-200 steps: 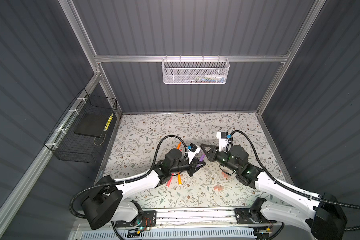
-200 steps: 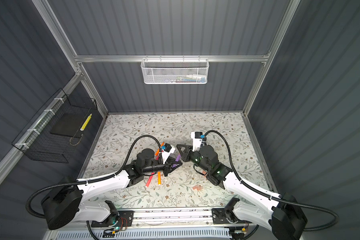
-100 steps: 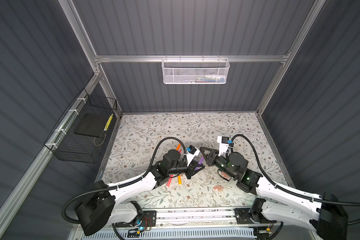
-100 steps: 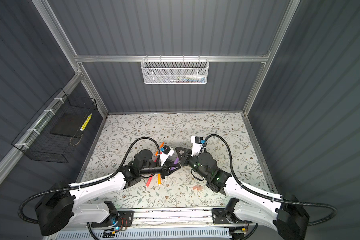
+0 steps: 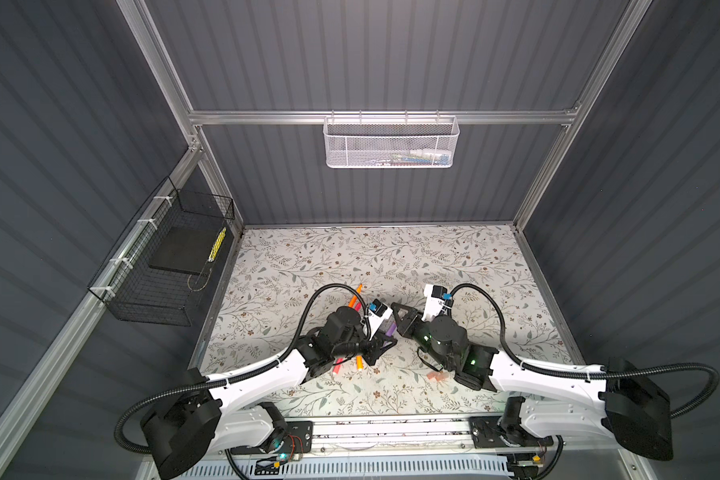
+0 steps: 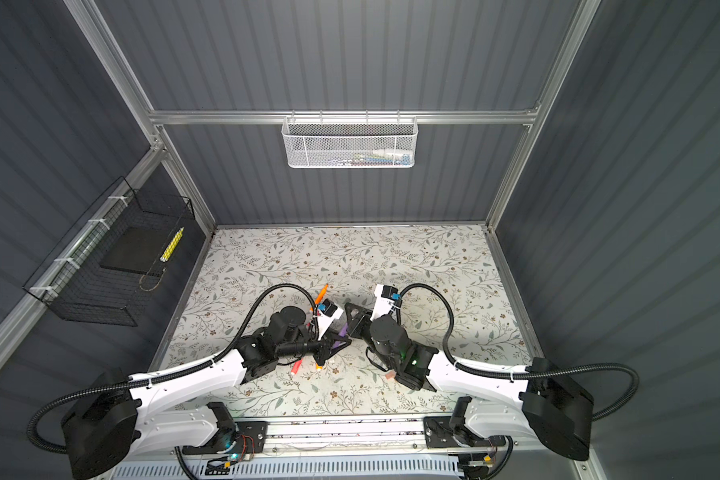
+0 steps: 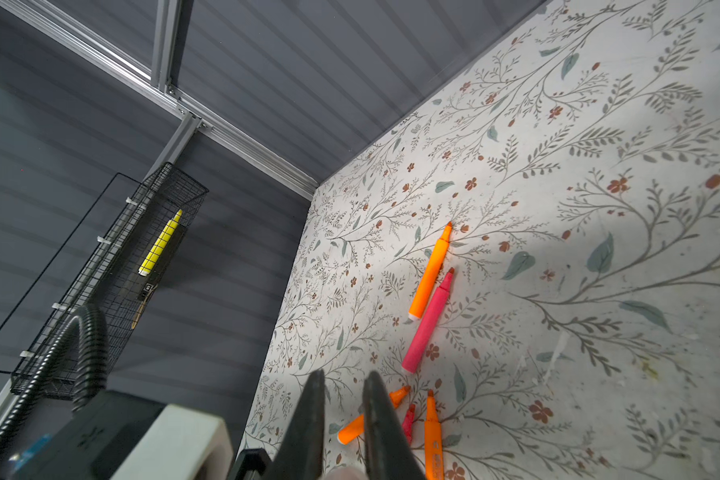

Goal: Insert the pens into the pen caps

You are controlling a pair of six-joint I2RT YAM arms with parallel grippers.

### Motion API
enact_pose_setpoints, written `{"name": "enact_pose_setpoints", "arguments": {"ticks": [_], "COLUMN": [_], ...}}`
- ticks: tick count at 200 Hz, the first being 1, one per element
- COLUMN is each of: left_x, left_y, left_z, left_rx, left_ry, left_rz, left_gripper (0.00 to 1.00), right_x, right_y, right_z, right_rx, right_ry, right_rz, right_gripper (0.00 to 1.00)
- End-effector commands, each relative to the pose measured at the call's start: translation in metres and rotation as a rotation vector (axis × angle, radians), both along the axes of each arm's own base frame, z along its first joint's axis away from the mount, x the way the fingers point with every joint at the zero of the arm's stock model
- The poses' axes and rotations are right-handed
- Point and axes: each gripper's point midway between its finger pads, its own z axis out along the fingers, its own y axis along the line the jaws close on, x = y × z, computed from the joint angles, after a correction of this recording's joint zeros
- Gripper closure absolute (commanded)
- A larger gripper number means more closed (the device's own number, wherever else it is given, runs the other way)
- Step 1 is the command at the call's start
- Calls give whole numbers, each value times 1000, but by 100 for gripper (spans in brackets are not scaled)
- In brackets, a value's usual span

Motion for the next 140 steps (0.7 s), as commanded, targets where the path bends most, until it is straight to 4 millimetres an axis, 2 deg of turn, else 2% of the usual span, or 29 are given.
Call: {"name": "enact_pose_setpoints", "arguments": {"ticks": [1, 21, 57, 68, 85, 90, 107, 120, 140], "left_x": [59, 60, 57, 61, 69, 72, 81, 82, 81], "left_y": [9, 13, 10, 14, 25, 29, 41, 46, 45], "left_z": [79, 85, 82, 80, 77, 75, 73, 73, 73], "left_rx": [-274, -356, -359, -333, -295, -281, -243, -226, -201], "left_ry": [-113, -61, -60, -80, -106, -115, -144, -161, -185], "left_rz": [173, 117, 87, 119, 205, 235, 323, 355, 368], "left_gripper": [100, 100, 100, 100, 100, 100, 100, 100, 100], "right_x": [-74, -82, -90, -90, -85, -97, -110, -110, -110], "right_y": [47, 42, 40, 43, 43, 49, 62, 66, 68], "right_z": [-13, -9, -12, -19, -44, -49, -57, -56, -43], "right_rx": [-6, 6, 1, -17, -90, -85, -59, -60, -42], "right_ry": [-13, -112, -175, -129, 52, 90, 191, 222, 179], "right_rz": [366, 376, 392, 361, 257, 272, 293, 292, 307], "right_gripper": [100, 100, 100, 100, 100, 100, 100, 100, 100]}}
